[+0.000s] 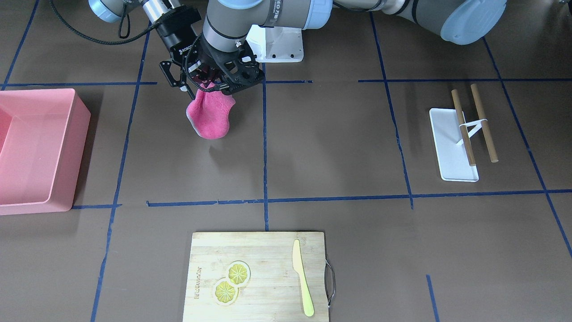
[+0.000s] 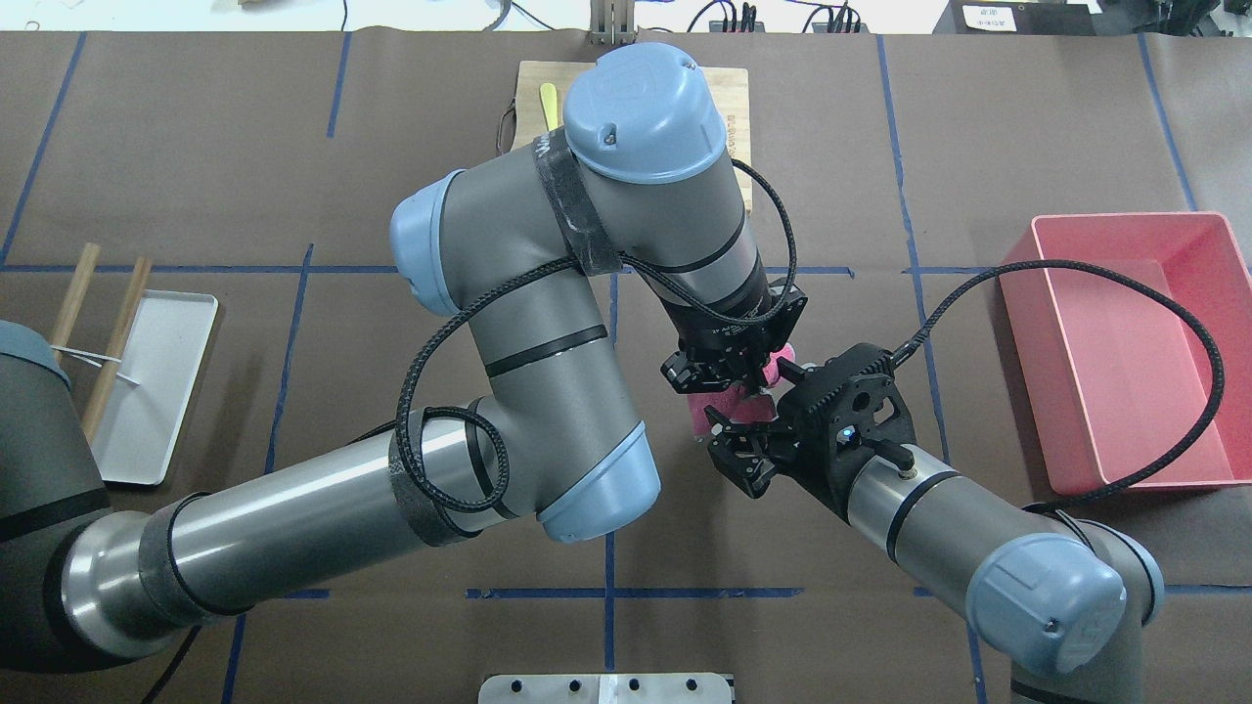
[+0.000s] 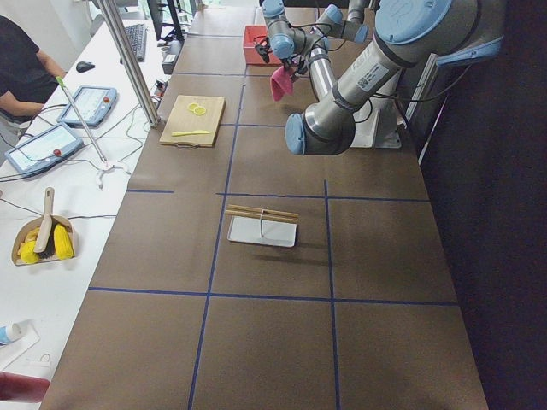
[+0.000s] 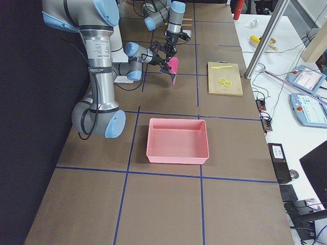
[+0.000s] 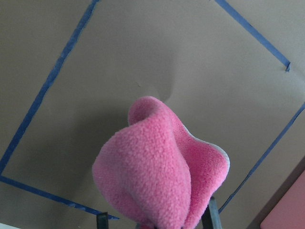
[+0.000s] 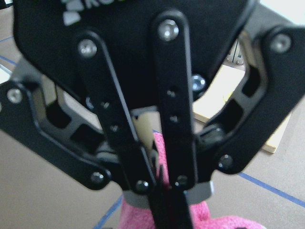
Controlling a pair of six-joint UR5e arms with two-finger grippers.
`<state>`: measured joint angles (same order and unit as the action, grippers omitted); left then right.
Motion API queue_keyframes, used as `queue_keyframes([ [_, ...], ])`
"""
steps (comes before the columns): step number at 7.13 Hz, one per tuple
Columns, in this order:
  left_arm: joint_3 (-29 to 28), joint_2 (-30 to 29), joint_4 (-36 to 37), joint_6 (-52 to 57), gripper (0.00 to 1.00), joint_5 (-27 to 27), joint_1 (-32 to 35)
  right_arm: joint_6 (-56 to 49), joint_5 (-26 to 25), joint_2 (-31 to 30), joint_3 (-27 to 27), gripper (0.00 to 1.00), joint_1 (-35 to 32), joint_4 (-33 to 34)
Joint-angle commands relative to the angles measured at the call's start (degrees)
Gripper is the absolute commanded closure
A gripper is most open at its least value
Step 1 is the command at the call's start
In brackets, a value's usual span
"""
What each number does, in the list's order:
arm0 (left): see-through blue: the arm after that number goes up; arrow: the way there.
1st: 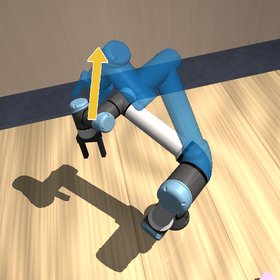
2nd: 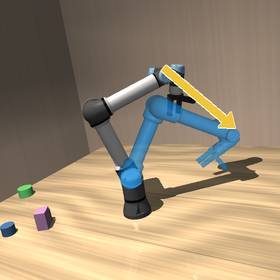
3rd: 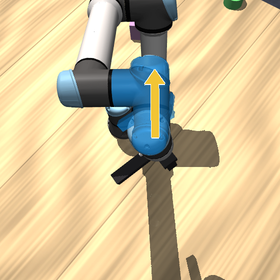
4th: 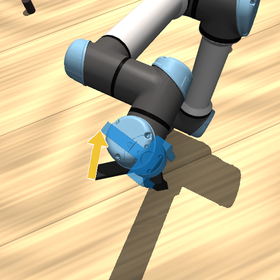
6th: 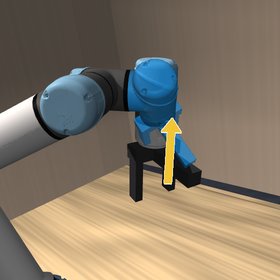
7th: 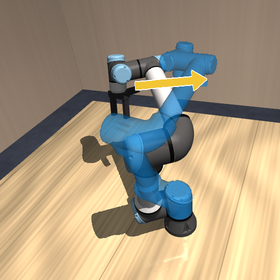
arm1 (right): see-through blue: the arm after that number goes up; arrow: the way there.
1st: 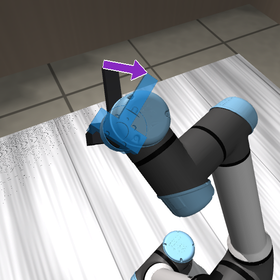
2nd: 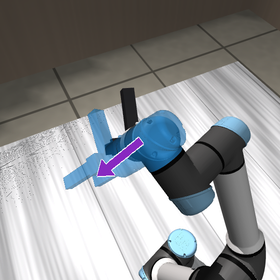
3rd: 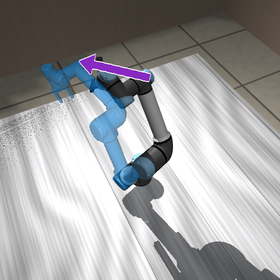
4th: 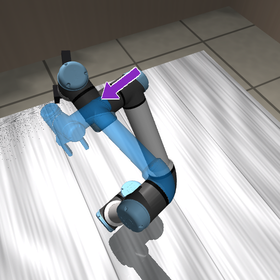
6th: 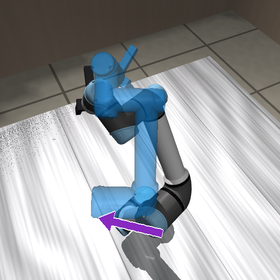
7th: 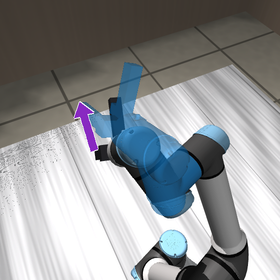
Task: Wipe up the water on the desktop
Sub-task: 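Close the right gripper on the cloth and open the left gripper to release it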
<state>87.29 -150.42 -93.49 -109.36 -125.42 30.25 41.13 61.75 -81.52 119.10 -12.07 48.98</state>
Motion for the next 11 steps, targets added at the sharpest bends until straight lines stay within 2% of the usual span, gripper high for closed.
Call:
queue_keyframes([
  [1, 0.07, -0.14, -0.03, 0.02, 1.00, 0.00, -0.10, 0.00, -0.31, -0.12, -0.01, 0.49, 0.12, 0.06],
  [3, 0.42, -0.05, -0.12, 0.20, 0.98, 0.00, -0.10, 0.09, -3.82, -0.21, -0.10, 0.74, 2.13, 0.06],
  [5, 1.47, 0.04, -0.12, 0.29, 0.84, 0.00, -0.10, 0.09, -4.00, -0.30, -0.01, 0.95, 2.31, -0.03],
  [6, 1.48, 0.13, -0.12, 0.55, 0.70, 0.00, -0.01, 0.09, -4.09, -0.30, -0.01, 0.99, 2.31, -0.03],
  [7, 2.52, 0.30, -0.12, 0.90, 0.35, 0.00, -0.10, 0.09, -4.18, -0.39, -0.01, 1.00, 2.31, -0.03],
  [8, 3.92, 0.48, -0.12, 1.08, 0.12, 0.00, 0.07, 0.18, -4.35, -0.48, -0.01, 1.00, 2.31, 0.06],
  [9, 6.46, 0.91, -0.03, 1.08, 0.05, 0.00, 0.94, 0.52, -4.62, -0.83, 0.25, 1.00, 2.31, -0.03],
  [11, 10.41, 3.44, -0.03, 2.99, 0.04, 0.00, 4.63, 2.62, -4.71, -1.26, 0.26, 1.00, 2.14, 1.11],
])
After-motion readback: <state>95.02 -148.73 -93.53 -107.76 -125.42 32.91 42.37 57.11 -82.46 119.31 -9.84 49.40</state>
